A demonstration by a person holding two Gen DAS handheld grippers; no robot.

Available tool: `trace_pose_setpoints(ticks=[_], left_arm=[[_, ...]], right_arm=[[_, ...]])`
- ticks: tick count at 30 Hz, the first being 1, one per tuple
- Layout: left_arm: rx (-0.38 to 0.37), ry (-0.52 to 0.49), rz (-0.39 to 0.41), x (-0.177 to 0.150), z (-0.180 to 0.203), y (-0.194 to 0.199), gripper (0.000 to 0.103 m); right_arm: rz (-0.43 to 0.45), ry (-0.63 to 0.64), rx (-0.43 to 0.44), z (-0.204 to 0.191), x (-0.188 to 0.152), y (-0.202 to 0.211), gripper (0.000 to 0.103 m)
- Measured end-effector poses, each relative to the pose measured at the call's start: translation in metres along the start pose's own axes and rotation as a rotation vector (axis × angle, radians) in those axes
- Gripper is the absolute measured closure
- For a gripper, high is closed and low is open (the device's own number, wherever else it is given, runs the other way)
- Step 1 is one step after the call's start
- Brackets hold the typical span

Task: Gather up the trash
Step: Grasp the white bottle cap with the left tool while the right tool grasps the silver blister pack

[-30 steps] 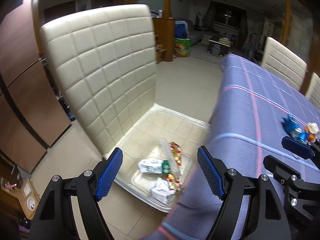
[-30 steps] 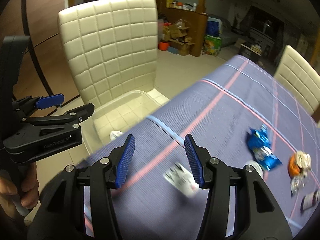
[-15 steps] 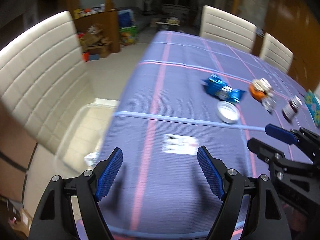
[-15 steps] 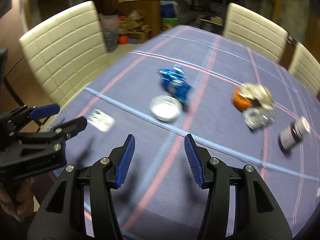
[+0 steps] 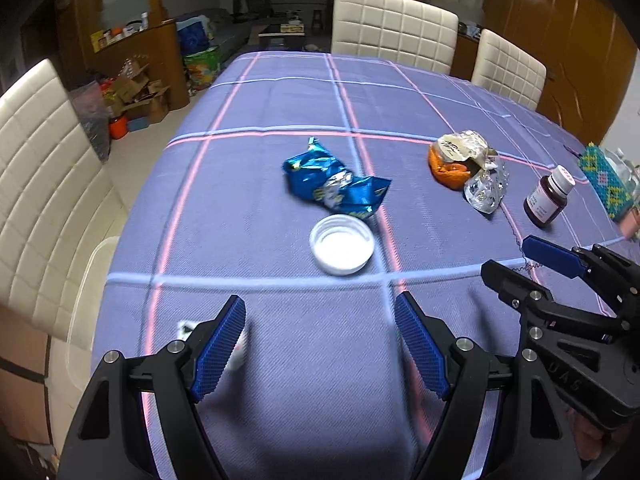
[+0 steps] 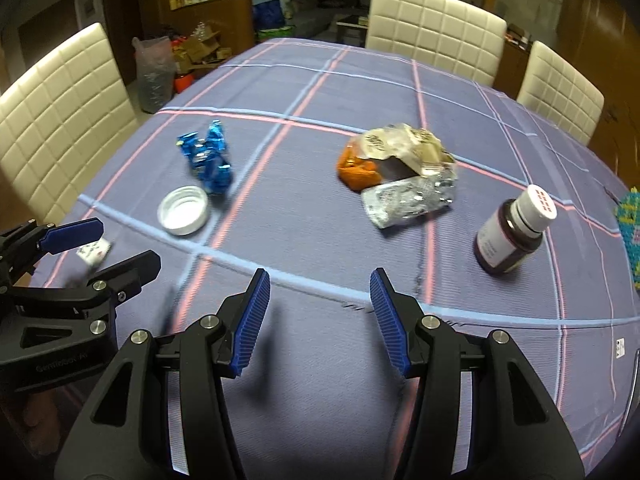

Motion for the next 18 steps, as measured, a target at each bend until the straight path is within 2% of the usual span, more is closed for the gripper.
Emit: trace_pose_setpoints(ticks=[9, 18], left_arm=[[-0.009, -0.022, -0.037, 0.012, 0.015, -0.021, 0.028], [0.008, -0.025, -0.031, 0.023, 0.018, -0.03, 0.028]], right_arm=[[-0.004, -0.063, -0.024, 0.031, 0.011, -0.009, 0.046], [-0.011, -0.095, -0.029, 0.041, 0.021, -0.025, 0.042]])
Point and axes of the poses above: each gripper's, at about its wrist camera, not at the fingertips, and y roughly against the way its jaws point, z to its right, x to its top, the point moved 6 cm from there along -y, roughly the way its jaws point, and after that the axes turned 15 degrees about x, right-handed, at the moved point
